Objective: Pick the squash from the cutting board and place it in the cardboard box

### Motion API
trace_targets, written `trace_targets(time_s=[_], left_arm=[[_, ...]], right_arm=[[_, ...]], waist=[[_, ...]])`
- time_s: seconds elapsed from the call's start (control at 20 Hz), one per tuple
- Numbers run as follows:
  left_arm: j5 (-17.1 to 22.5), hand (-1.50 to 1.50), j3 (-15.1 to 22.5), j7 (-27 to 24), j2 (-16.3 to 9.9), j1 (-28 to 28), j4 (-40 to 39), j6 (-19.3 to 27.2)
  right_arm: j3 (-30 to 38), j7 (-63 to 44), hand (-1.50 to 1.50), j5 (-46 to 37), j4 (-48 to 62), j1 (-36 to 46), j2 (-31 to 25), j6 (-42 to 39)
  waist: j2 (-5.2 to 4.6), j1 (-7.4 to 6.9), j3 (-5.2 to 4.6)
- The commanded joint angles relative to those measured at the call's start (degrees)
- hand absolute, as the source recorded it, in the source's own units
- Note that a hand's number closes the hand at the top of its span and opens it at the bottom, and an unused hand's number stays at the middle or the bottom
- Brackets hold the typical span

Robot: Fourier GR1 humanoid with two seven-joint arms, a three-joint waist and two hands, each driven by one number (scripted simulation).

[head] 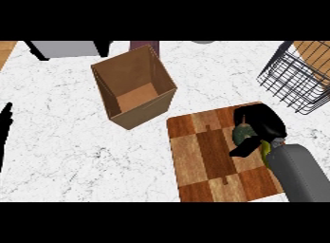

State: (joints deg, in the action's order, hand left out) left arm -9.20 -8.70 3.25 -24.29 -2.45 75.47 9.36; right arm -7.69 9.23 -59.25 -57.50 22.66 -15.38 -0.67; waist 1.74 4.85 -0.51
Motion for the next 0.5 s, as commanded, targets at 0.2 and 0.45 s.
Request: trace_targets(time_s=[0.2,0.45], left_arm=[[0.16,0.00,-0.54,-0.17,-0.64,2.07,1.58,-0.41],[-0.76,0.00,1.07,0.46,0.17,-0.12,1.93,-0.88]], right_arm=[[1.43,-28.50,1.50,-7.95,-20.59,-5.76,6.79,8.16],[-7.10,-35.99,1.50,-15.68,-40.06,-7.86,10.42,3.63]], waist=[[0.35,-0.42,0.21],[-0.86,-2.74,0.38]])
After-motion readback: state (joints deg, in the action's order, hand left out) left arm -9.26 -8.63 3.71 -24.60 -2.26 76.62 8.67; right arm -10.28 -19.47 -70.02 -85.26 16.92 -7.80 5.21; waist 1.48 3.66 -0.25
